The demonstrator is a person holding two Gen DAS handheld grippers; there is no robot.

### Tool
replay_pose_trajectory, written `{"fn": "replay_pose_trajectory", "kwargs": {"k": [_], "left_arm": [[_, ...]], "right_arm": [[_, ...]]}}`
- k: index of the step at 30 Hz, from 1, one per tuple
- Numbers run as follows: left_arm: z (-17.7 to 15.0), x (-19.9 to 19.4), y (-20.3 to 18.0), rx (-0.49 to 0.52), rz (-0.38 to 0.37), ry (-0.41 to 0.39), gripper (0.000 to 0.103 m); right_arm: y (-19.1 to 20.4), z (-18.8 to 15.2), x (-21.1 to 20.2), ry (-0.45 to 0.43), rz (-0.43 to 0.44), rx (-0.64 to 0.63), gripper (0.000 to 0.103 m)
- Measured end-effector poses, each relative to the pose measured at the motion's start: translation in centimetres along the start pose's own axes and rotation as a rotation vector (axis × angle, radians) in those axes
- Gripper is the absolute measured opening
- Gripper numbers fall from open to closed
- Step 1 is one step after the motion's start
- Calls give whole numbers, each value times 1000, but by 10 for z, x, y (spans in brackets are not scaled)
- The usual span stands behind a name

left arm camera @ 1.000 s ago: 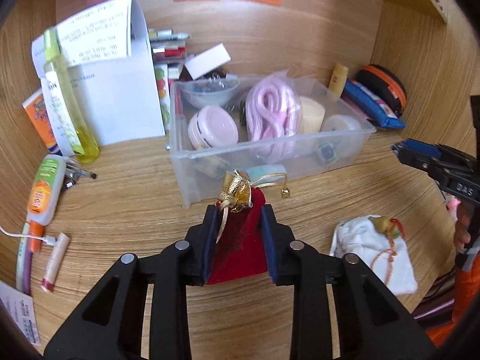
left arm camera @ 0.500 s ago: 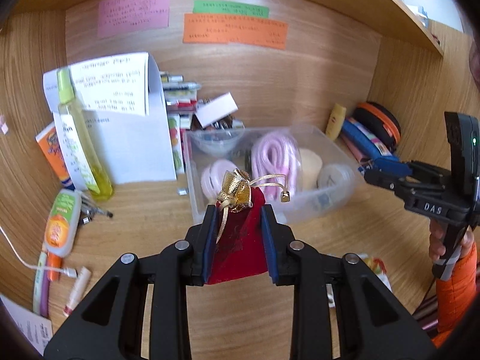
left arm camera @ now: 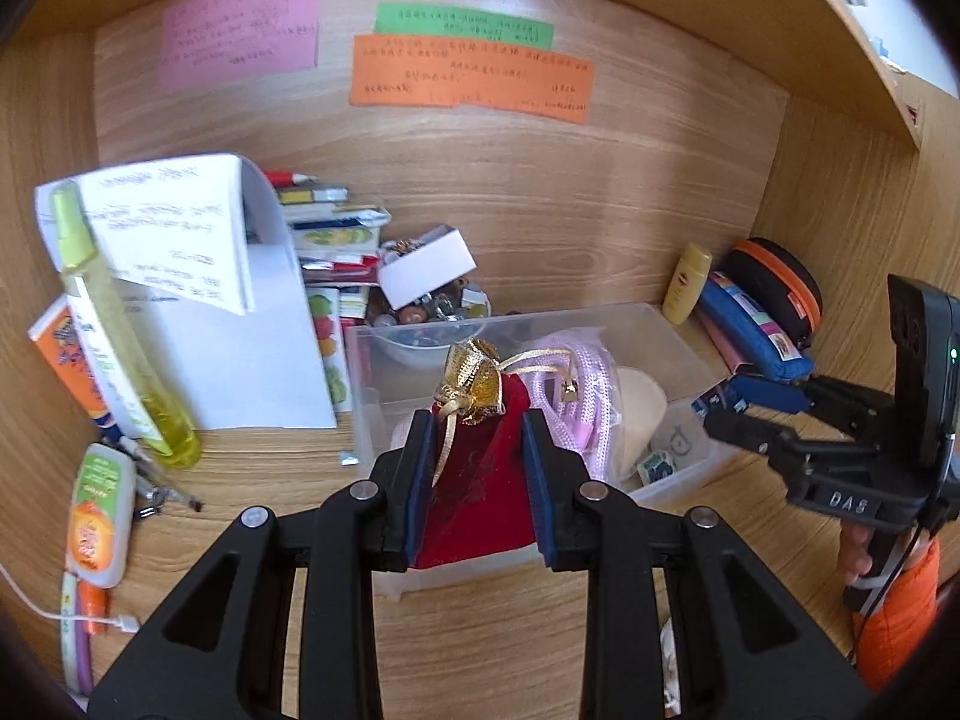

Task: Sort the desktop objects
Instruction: 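Lower the red pouch and blue Max box into the clear box and release both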

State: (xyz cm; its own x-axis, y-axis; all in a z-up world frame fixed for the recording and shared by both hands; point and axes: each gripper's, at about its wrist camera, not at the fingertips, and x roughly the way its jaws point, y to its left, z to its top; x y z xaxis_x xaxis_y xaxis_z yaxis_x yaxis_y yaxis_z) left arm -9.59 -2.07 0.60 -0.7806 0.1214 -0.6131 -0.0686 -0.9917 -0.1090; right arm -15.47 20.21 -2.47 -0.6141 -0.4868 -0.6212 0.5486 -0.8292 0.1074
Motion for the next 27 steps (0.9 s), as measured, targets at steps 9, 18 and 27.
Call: {"fn": "replay_pose_trajectory", "kwargs": {"k": [9, 18, 27], "left_arm": [[-2, 39, -3, -7, -23, 70, 29], [-10, 58, -8, 19, -28, 115, 33], [-12, 54, -9, 31, -31, 95, 47]], "right_arm": [[-2, -6, 15, 39, -1, -9, 46], [-1, -6, 18, 32, -16, -33, 47], [5, -8, 18, 32, -26, -64, 51]]}}
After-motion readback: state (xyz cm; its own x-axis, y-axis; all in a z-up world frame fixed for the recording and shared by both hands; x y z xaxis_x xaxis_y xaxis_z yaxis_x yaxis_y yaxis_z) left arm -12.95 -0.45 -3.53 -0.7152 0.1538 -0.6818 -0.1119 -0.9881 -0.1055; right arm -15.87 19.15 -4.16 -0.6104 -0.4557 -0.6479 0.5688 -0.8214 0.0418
